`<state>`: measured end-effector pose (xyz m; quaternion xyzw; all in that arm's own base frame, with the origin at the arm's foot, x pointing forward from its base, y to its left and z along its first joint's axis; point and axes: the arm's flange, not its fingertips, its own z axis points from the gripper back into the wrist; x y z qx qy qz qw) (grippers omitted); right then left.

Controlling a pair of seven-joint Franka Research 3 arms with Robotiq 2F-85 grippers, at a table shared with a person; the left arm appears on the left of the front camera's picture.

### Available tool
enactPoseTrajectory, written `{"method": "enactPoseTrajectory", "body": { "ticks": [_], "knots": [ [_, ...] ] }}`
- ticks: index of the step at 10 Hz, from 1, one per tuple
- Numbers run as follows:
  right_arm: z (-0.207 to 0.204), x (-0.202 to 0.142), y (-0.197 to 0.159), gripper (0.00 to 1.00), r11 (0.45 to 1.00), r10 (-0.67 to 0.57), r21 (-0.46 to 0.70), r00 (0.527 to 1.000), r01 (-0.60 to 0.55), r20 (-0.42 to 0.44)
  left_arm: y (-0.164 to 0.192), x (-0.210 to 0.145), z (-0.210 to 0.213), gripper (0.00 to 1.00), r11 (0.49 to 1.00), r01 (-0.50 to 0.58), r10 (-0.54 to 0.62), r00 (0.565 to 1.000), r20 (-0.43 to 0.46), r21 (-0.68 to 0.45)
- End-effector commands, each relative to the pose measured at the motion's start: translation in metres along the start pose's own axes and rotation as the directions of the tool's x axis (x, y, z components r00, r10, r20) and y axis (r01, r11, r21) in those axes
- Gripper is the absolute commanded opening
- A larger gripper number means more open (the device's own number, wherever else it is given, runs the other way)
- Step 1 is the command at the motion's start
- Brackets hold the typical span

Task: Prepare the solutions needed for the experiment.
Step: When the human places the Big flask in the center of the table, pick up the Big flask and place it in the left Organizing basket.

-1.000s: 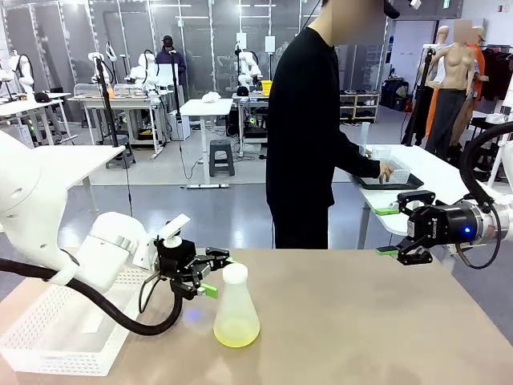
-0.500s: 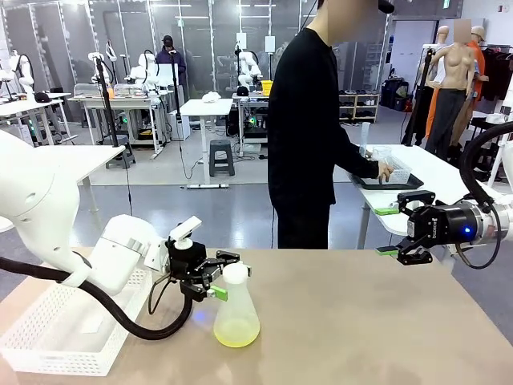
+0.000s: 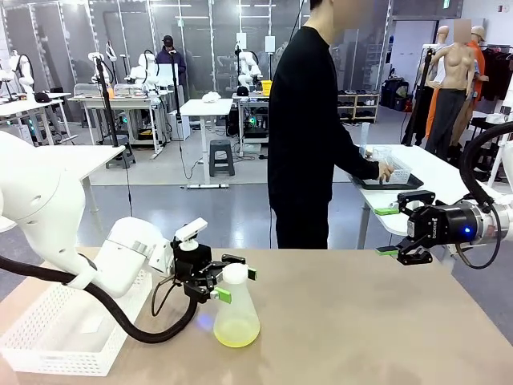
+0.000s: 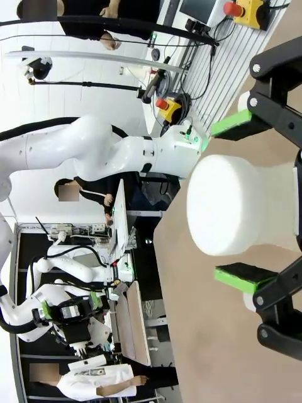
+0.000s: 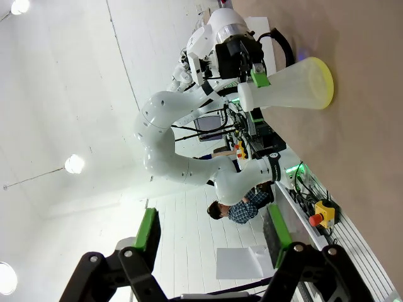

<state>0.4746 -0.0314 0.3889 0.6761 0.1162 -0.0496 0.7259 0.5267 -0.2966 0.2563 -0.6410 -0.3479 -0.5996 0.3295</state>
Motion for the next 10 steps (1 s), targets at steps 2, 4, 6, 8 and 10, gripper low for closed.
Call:
{"method": "enactPoseTrajectory", "body": {
  "ticks": [2, 4, 6, 8, 10],
  "knots": [
    [-0.0002, -0.0025, 0.0017, 0.83, 1.0, 0.004, -0.002, 1.0, -0.004, 0.004, 0.0078, -0.0024, -0.0059, 1.0, 0.995, -0.034, 0.035, 0.999, 0.007, -0.09],
    [-0.0002, -0.0025, 0.0017, 0.83, 1.0, 0.004, -0.002, 1.0, -0.004, 0.004, 0.008, -0.003, -0.0085, 1.0, 0.993, -0.049, 0.049, 0.999, -0.002, -0.103],
    [-0.0002, -0.0025, 0.0017, 0.83, 1.0, 0.004, -0.002, 1.0, -0.004, 0.004, 0.0083, -0.0019, -0.0108, 1.0, 0.991, -0.051, 0.051, 0.999, 0.002, -0.122],
    [-0.0002, -0.0025, 0.0017, 0.83, 1.0, 0.004, -0.002, 1.0, -0.004, 0.004, 0.0102, 0.0, -0.0114, 1.0, 0.99, -0.048, 0.048, 0.999, -0.002, -0.129],
    [-0.0002, -0.0025, 0.0017, 0.83, 1.0, 0.004, -0.002, 1.0, -0.004, 0.004, 0.0126, 0.001, -0.0124, 0.98, 0.991, -0.051, 0.049, 0.999, -0.02, -0.121]
  ]
}}
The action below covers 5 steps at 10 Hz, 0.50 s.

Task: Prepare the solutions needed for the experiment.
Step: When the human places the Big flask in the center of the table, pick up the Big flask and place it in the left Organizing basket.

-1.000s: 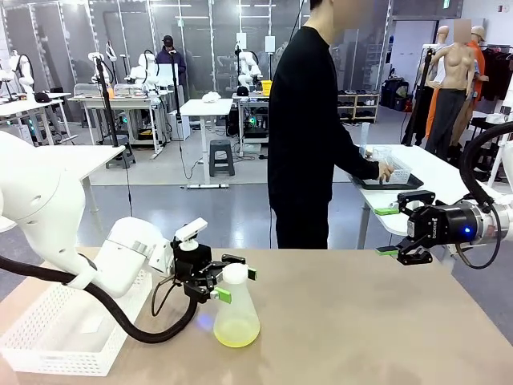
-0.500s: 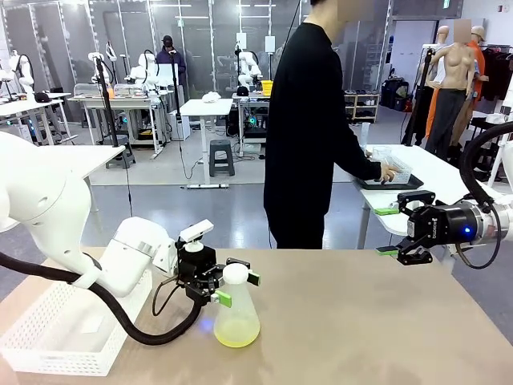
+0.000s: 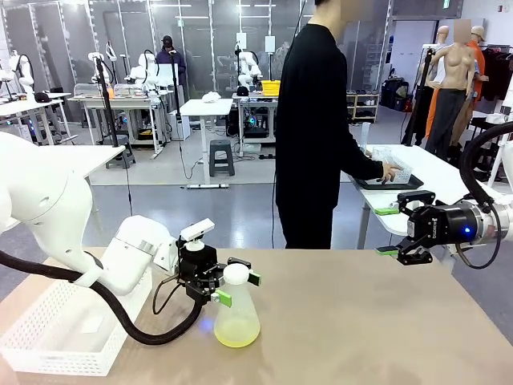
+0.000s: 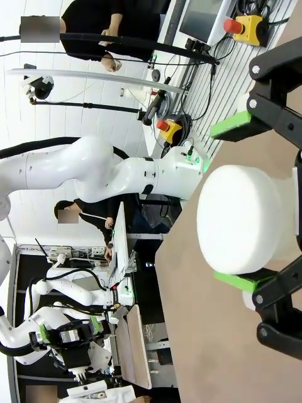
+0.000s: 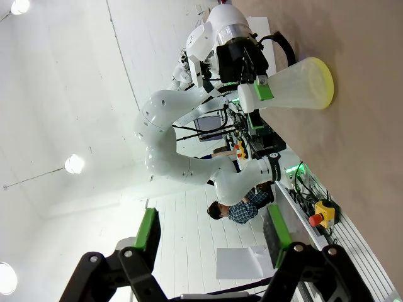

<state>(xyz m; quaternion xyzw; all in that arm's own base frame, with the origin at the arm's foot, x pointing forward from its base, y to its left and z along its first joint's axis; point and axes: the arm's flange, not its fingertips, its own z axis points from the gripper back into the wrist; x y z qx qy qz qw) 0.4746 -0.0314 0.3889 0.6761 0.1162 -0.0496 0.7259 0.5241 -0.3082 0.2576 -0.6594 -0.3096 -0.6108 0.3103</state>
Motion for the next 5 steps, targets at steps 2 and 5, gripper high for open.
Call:
{"method": "enactPoseTrajectory", "body": {
  "ticks": [2, 5],
  "knots": [
    [-0.0002, -0.0025, 0.0018, 0.83, 1.0, 0.004, -0.002, 1.0, -0.004, 0.004, 0.0102, -0.0014, -0.0013, 0.82, 0.999, -0.037, 0.037, 0.999, -0.019, -0.032],
    [-0.0002, -0.0025, 0.0018, 0.83, 1.0, 0.004, -0.002, 1.0, -0.004, 0.004, 0.011, -0.003, -0.0018, 0.56, 0.998, -0.047, 0.046, 0.999, -0.027, -0.033]
  ]
}}
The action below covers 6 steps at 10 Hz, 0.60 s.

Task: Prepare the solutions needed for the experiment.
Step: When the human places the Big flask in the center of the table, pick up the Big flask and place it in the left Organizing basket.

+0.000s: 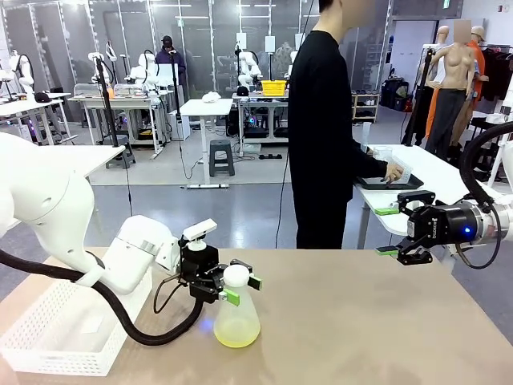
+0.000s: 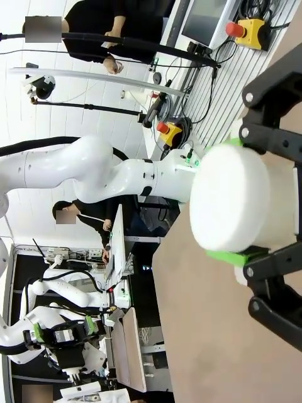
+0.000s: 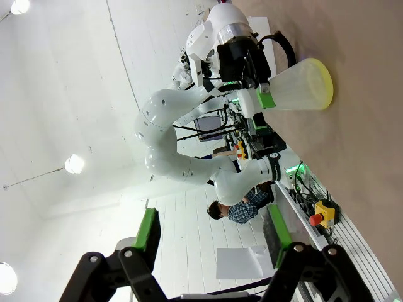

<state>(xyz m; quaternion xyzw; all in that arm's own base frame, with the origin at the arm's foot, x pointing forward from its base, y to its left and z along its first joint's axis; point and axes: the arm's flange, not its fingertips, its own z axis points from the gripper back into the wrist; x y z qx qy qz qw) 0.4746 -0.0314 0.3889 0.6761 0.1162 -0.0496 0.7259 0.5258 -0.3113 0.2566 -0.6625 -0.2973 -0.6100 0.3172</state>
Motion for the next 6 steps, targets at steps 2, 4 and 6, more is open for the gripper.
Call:
{"method": "enactPoseTrajectory", "body": {
  "ticks": [2, 4, 6],
  "knots": [
    [-0.0002, -0.0025, 0.0018, 0.83, 1.0, 0.004, -0.002, 1.0, -0.004, 0.004, 0.0086, -0.0023, -0.0005, 0.39, 0.999, -0.026, 0.026, 0.999, -0.029, -0.021],
    [-0.0002, -0.0025, 0.0018, 0.83, 1.0, 0.004, -0.002, 1.0, -0.004, 0.004, 0.0093, -0.0026, 0.0004, 0.21, 0.999, -0.029, 0.029, 0.999, -0.031, -0.018],
    [-0.0002, -0.0025, 0.0018, 0.83, 1.0, 0.004, -0.002, 1.0, -0.004, 0.004, 0.0093, -0.0022, 0.0022, 0.04, 0.999, -0.035, 0.034, 0.999, -0.03, -0.016]
  ]
}}
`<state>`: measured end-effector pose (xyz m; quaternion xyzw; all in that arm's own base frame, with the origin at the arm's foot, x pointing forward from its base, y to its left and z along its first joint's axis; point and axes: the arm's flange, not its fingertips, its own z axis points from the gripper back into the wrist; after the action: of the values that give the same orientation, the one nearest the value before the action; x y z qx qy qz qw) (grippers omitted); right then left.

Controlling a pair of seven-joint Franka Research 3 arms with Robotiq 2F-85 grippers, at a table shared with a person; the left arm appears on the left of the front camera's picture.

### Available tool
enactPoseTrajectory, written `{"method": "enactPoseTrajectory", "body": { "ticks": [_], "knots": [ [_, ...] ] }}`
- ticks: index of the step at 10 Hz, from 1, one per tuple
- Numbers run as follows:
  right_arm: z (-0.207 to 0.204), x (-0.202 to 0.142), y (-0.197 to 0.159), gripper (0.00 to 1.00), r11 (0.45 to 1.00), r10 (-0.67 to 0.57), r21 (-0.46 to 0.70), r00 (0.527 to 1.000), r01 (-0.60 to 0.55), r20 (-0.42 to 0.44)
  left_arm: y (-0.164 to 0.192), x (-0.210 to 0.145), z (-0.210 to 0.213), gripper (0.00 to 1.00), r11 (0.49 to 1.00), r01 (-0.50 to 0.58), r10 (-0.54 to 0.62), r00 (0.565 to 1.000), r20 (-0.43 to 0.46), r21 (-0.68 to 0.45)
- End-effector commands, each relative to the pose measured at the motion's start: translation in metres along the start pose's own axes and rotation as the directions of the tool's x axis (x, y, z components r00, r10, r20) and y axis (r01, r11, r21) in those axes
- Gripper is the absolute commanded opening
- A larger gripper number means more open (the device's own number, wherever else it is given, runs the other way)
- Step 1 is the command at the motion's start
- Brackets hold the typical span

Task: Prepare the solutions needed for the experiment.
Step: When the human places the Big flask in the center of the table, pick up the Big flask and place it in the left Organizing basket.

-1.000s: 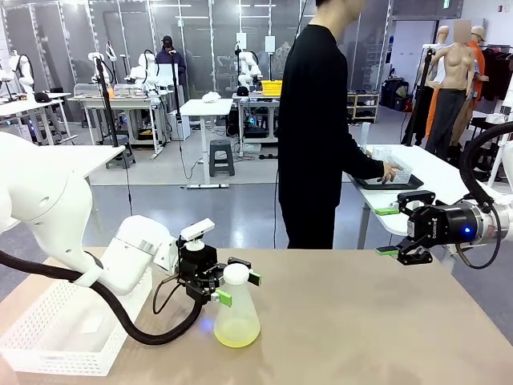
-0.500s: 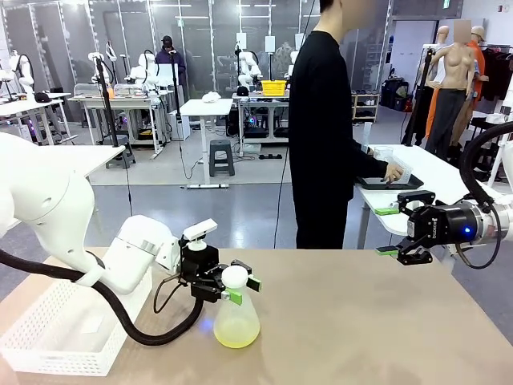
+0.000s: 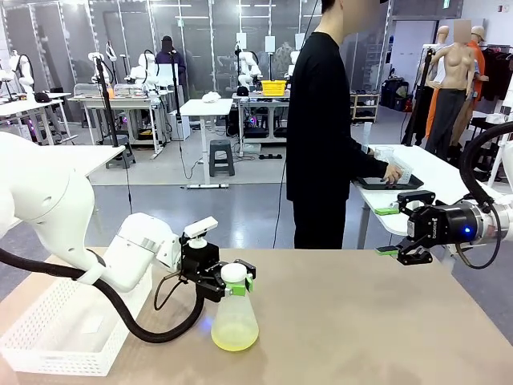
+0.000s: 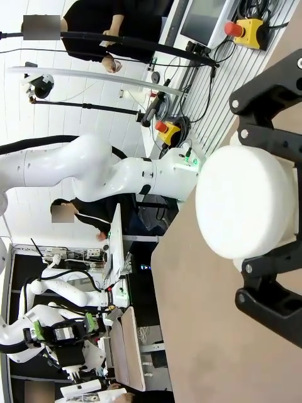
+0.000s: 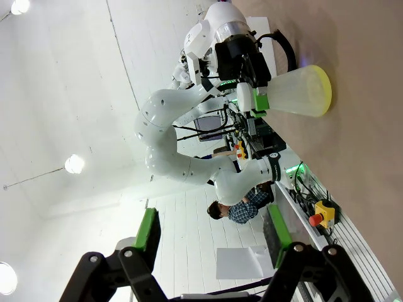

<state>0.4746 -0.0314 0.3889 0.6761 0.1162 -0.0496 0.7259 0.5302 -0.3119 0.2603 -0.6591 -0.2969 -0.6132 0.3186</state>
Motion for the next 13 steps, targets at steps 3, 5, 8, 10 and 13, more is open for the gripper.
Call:
{"method": "enactPoseTrajectory", "body": {
  "ticks": [3, 5, 8, 10, 13],
  "knots": [
    [0.0, -0.003, 0.002, 0.83, 1.0, 0.004, -0.002, 1.0, -0.004, 0.004, -0.006, 0.021, 0.006, 0.0, 0.999, -0.042, 0.042, 0.999, -0.007, 0.011],
    [0.0, -0.003, 0.002, 0.83, 1.0, 0.004, -0.002, 1.0, -0.004, 0.004, -0.023, 0.062, 0.006, 0.0, 0.996, -0.043, 0.048, 0.997, -0.064, 0.081],
    [0.0, -0.003, 0.002, 0.83, 1.0, 0.004, -0.002, 1.0, -0.004, 0.004, -0.043, 0.117, 0.009, 0.0, 0.999, -0.006, 0.009, 0.997, -0.075, 0.042],
    [0.0, -0.003, 0.002, 0.83, 1.0, 0.004, -0.002, 1.0, -0.004, 0.004, -0.066, 0.155, 0.029, 0.0, 0.997, 0.002, 0.004, 0.997, -0.076, 0.079],
    [0.0, -0.003, 0.002, 0.83, 1.0, 0.004, -0.002, 1.0, -0.004, 0.004, -0.12, 0.199, 0.086, 0.0, 0.98, 0.081, -0.064, 0.993, -0.096, 0.182]
  ]
}}
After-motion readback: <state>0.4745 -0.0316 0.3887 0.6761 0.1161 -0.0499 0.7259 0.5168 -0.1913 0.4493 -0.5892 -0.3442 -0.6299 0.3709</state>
